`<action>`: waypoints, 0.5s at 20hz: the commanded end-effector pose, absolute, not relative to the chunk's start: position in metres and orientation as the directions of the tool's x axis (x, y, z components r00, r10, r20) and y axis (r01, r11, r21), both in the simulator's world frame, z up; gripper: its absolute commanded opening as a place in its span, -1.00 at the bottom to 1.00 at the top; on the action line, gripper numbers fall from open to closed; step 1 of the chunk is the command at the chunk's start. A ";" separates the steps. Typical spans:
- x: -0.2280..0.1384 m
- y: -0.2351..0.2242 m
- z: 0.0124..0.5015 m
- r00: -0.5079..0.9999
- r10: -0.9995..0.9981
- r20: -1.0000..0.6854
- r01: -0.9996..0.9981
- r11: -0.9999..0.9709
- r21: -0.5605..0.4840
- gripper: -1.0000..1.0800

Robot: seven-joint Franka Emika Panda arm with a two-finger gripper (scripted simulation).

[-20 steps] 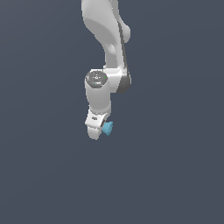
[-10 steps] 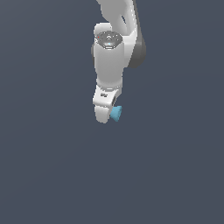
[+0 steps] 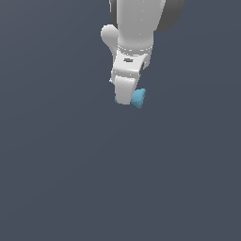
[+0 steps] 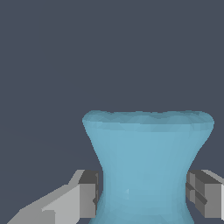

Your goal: Pick up the object and move it to a goal position.

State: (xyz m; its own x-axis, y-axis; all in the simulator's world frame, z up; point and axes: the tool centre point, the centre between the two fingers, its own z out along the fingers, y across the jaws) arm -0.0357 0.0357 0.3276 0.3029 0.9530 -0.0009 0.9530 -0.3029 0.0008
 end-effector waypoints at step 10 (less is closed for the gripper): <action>-0.045 0.072 0.426 0.305 0.952 0.000 0.952 -0.305 0.000 -1.00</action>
State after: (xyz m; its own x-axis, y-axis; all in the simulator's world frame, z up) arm -0.0444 0.0683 0.4167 0.3040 0.9527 0.0001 0.9527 -0.3040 0.0012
